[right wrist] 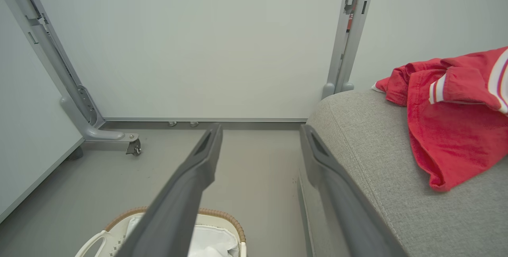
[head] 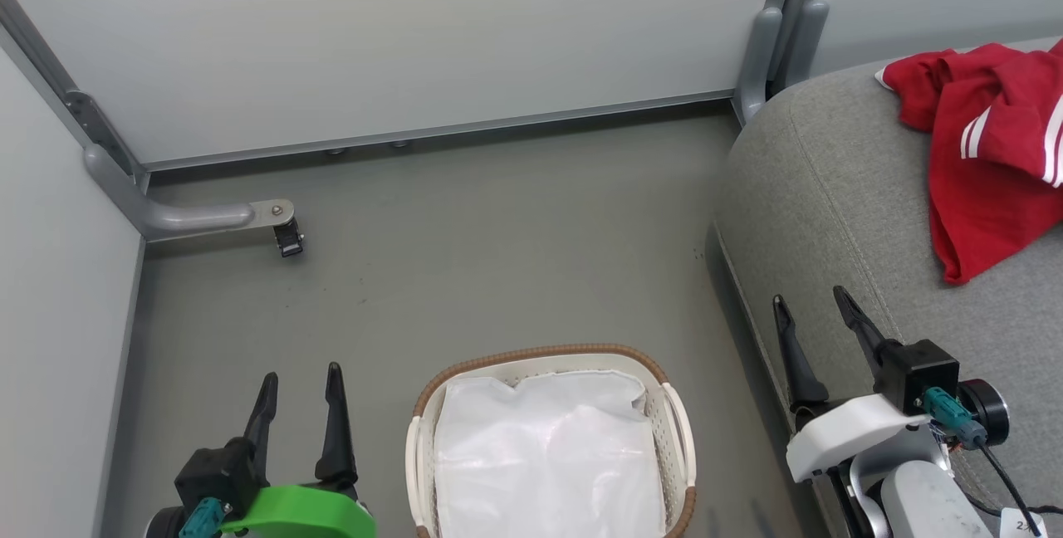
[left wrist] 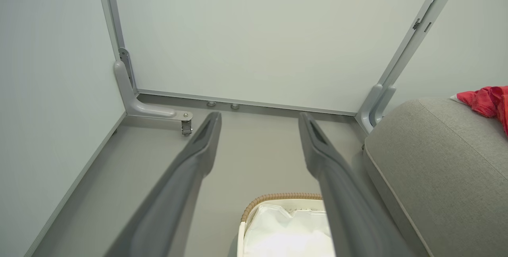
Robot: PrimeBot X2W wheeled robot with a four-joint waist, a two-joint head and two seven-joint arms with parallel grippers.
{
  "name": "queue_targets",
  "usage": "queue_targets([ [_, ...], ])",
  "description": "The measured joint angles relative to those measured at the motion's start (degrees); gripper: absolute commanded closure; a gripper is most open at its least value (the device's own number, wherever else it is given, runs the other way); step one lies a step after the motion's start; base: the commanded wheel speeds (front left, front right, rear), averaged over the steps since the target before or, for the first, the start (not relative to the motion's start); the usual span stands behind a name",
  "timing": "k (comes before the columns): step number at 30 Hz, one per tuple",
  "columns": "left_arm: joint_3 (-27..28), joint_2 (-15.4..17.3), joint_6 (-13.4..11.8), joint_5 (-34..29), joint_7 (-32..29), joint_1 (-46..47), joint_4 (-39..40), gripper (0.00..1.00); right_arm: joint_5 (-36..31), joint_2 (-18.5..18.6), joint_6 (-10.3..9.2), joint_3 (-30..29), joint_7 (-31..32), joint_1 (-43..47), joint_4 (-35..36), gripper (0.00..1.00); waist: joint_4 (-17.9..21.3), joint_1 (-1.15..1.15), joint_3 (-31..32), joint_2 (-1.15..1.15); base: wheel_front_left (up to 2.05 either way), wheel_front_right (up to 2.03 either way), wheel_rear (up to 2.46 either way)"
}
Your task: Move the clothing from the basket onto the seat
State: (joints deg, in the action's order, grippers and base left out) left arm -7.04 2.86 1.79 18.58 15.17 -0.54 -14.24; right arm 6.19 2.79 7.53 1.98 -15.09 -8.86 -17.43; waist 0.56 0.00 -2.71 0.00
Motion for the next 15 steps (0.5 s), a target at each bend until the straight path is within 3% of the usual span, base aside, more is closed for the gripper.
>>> queue_targets([
  [1,0.0,0.0,0.0,-0.1,0.0,0.0,-0.2,1.00,0.0,0.0,0.00,0.0,0.0,0.0,-0.1,1.00,0.0,0.00,0.0,0.00,0.00,0.00,0.00],
  [6,-0.3,-0.1,0.0,-0.1,-0.1,-0.1,-2.6,1.00,0.1,-0.5,0.00,0.1,0.2,1.3,-2.5,1.00,0.0,0.00,0.0,0.00,0.00,0.00,0.00],
  [15,1.0,-0.1,0.3,8.5,-2.5,-0.1,-2.7,1.00,9.9,-0.5,0.00,-0.9,2.8,1.5,-2.5,1.00,-0.1,0.00,0.2,0.00,0.00,0.00,0.00],
])
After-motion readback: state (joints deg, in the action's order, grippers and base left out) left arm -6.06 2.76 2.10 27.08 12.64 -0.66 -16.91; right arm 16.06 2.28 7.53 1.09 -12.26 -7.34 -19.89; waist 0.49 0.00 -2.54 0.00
